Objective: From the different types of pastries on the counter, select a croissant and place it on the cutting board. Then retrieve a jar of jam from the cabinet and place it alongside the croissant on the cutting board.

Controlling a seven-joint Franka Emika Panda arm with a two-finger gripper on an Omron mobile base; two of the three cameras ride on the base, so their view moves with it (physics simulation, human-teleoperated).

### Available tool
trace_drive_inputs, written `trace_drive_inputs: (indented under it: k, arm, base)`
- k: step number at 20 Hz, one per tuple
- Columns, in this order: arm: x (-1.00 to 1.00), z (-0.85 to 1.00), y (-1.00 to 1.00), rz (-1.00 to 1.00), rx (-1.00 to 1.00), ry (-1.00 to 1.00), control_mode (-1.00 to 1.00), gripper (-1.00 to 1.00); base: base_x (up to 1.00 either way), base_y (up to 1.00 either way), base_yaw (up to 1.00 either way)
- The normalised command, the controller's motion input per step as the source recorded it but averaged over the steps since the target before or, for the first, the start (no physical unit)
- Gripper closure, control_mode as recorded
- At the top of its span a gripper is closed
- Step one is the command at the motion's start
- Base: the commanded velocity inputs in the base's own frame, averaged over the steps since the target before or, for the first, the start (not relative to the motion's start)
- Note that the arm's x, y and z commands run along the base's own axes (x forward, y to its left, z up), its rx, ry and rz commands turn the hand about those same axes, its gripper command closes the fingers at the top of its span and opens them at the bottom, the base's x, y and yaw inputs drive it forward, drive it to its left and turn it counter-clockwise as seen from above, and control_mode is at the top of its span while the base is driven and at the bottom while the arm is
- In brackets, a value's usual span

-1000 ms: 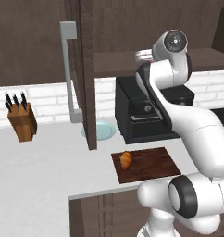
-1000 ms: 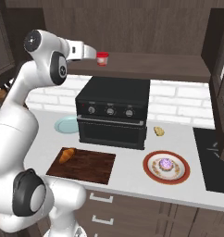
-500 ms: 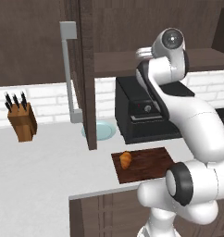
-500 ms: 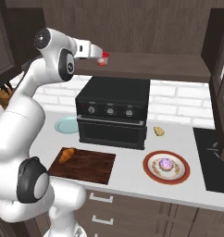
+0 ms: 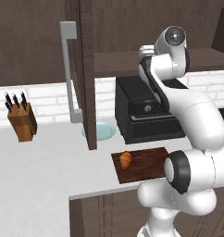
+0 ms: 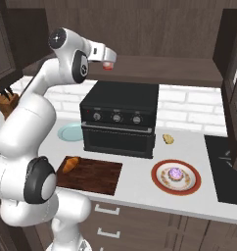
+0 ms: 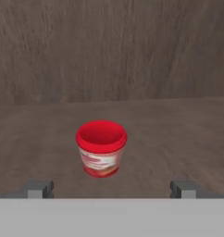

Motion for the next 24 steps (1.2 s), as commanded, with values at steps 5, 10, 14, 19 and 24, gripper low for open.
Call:
trace_drive_inputs:
  k: [5, 10, 14, 19, 24]
  arm:
    - [0.30, -0.05, 0.00, -0.02, 0.04, 0.03, -1.00, -1.00]
    - [0.21, -0.17, 0.00, -0.02, 0.05, 0.01, -1.00, -1.00]
    - [0.02, -0.34, 0.00, 0.00, 0.02, 0.00, -1.00, -1.00]
    - [0.15, -0.05, -0.02, 0.00, 0.00, 0.00, -1.00, -1.00]
    - [0.33, -0.11, 0.00, 0.00, 0.00, 0.00, -1.00, -1.00]
  base:
    - [0.00, 0.00, 0.00]
    - [0.00, 0.00, 0.00]
    - [0.00, 0.00, 0.00]
    - [0.00, 0.00, 0.00]
    - [0.00, 0.00, 0.00]
